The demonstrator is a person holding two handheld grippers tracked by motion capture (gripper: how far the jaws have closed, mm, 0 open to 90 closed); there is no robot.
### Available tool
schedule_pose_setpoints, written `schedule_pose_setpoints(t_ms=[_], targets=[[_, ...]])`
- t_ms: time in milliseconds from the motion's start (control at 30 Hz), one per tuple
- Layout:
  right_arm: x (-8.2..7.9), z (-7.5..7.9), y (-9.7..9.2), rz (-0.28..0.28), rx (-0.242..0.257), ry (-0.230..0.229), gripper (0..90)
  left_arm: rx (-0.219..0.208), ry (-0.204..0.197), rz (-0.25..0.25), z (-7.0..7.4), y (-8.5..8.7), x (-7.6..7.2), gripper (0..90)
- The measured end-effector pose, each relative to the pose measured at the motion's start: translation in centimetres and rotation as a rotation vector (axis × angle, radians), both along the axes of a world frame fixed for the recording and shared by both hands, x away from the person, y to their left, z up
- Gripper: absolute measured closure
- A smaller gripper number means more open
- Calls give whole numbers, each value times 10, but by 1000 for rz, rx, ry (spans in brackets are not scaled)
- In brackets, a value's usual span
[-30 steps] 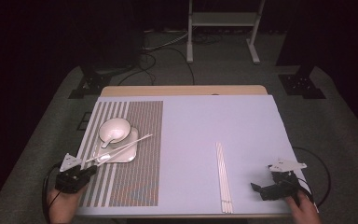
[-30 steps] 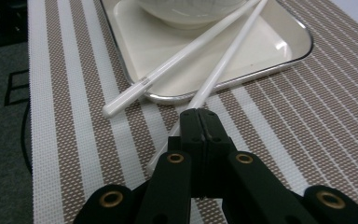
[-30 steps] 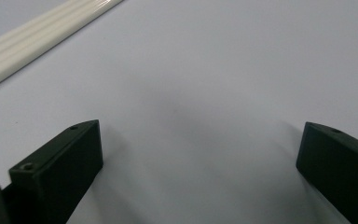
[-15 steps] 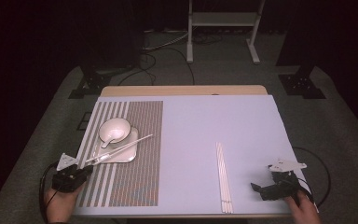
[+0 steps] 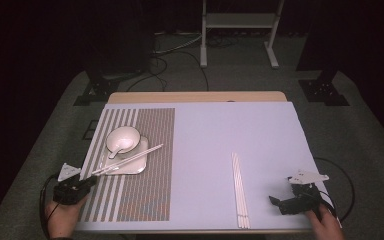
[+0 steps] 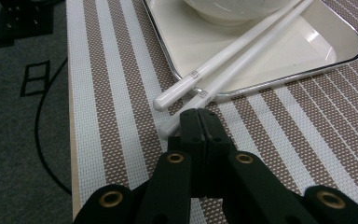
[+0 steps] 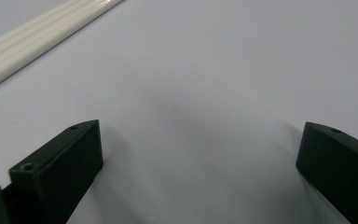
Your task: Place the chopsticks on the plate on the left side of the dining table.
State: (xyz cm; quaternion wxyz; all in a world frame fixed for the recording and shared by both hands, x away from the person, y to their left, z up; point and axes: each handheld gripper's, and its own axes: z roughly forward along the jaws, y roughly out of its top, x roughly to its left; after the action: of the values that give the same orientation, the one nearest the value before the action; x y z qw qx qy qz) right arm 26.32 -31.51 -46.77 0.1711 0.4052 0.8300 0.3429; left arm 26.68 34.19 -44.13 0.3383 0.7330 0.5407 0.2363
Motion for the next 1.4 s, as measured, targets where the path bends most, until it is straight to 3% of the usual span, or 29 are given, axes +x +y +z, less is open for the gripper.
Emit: schedule_pose_setpoints(t_ms=[567, 1400], targets=[[0, 0, 0, 0, 0, 0, 0, 9, -7, 21, 0, 4, 4, 876], [0, 0, 0, 0, 0, 1, 0, 24, -23, 49, 1, 9, 26, 890]])
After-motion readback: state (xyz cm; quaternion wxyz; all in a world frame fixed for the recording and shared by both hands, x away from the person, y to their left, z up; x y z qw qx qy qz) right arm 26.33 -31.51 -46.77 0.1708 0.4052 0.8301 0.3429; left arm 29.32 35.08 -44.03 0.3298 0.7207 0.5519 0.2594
